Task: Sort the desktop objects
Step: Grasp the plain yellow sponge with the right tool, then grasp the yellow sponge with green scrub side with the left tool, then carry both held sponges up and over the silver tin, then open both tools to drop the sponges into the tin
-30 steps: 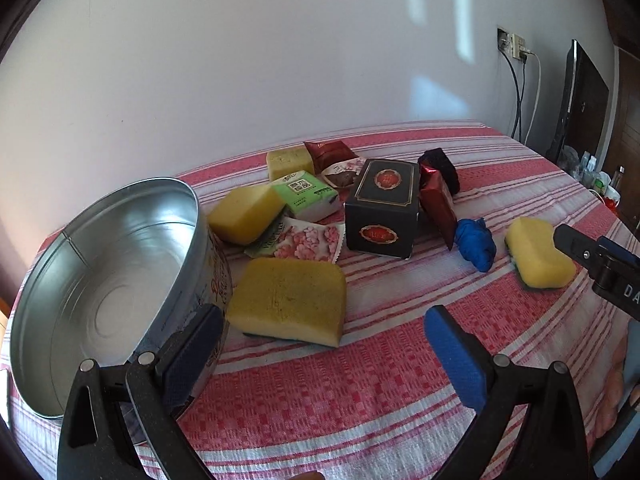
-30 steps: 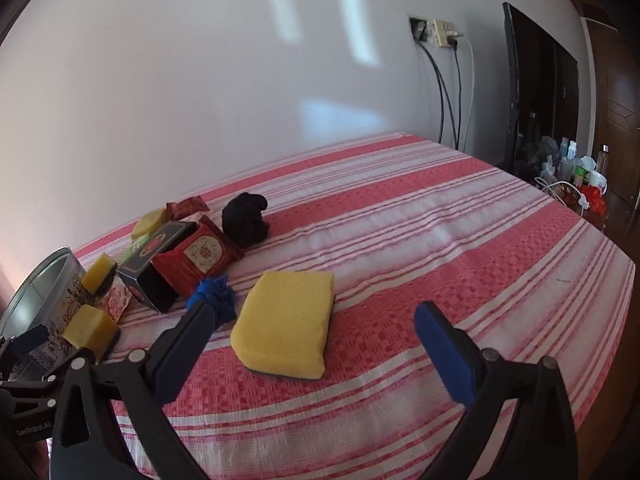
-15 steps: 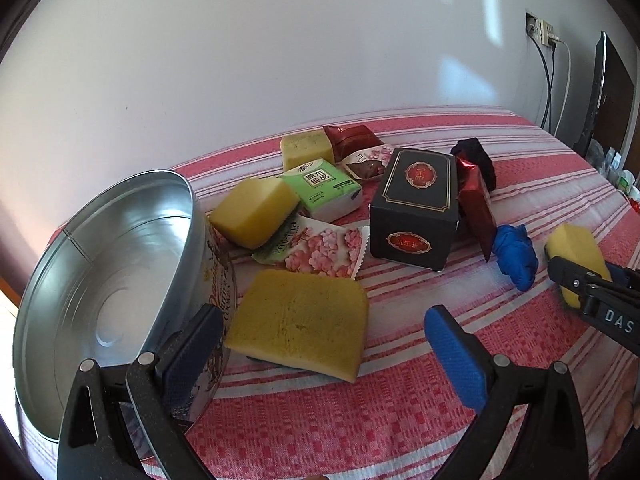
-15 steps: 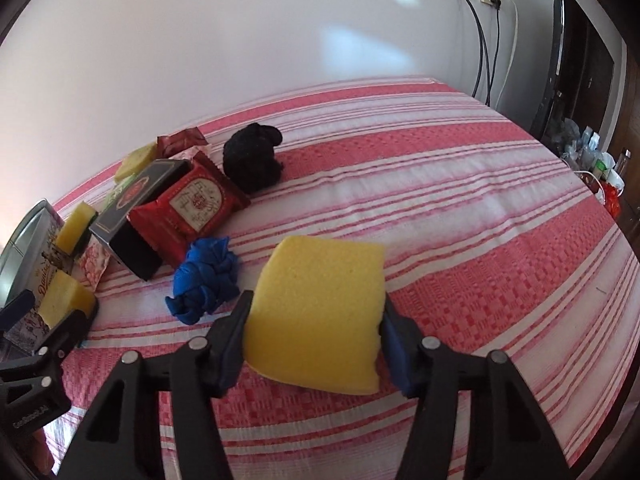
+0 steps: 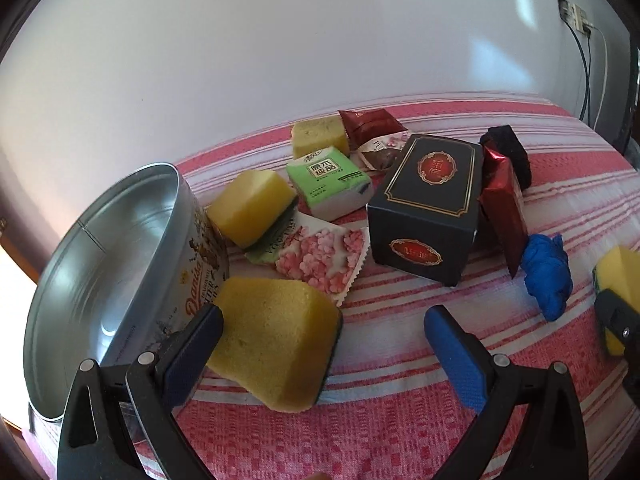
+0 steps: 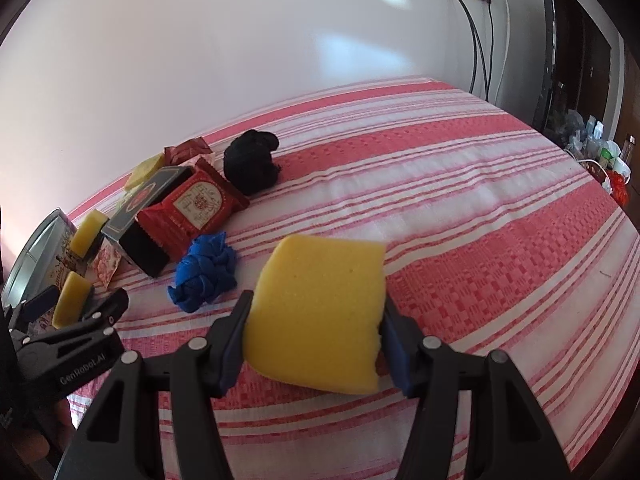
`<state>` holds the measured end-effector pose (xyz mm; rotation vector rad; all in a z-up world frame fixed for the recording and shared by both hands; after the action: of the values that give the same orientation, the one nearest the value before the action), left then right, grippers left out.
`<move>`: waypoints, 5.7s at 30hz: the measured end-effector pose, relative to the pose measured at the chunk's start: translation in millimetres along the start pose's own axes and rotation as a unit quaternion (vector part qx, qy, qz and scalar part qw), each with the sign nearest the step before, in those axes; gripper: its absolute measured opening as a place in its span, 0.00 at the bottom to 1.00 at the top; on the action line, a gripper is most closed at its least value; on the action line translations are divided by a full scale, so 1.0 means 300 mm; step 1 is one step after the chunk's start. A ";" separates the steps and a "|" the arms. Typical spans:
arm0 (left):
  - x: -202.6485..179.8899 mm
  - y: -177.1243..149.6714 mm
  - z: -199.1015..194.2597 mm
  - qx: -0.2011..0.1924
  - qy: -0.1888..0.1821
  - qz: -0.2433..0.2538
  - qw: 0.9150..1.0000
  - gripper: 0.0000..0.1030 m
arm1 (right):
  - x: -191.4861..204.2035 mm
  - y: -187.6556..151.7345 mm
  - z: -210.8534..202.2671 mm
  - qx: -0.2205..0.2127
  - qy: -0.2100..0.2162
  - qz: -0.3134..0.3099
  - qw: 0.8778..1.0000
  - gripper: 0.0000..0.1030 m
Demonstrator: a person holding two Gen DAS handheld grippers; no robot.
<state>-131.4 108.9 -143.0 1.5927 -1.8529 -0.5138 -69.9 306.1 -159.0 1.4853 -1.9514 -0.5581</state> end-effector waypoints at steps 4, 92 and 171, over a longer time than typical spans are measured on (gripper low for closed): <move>-0.008 -0.015 -0.023 -0.002 0.021 -0.033 0.999 0.99 | -0.001 -0.001 0.000 -0.001 0.005 0.001 1.000 0.58; 0.897 0.134 -0.052 -0.135 0.045 -0.169 0.975 0.34 | 1.071 0.160 -0.213 -0.213 0.206 -0.123 0.947 0.57; 0.981 0.042 0.068 -0.062 0.114 -0.165 0.978 0.69 | 1.079 0.104 0.077 -0.253 0.140 -0.199 0.936 0.85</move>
<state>-174.1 -178.1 -87.7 1.8004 -1.3703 -0.5530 -165.5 3.5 -84.7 1.5158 -1.1715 -0.8900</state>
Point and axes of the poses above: each gripper's, at about its wrist camera, not at the fingertips, and z roughly the way its jaws point, x to its left, y to its top, the point moved 7 cm from there along z, roughly the way its jaws point, and after that the axes turned 3 degrees about y, right-handed, at the moved point
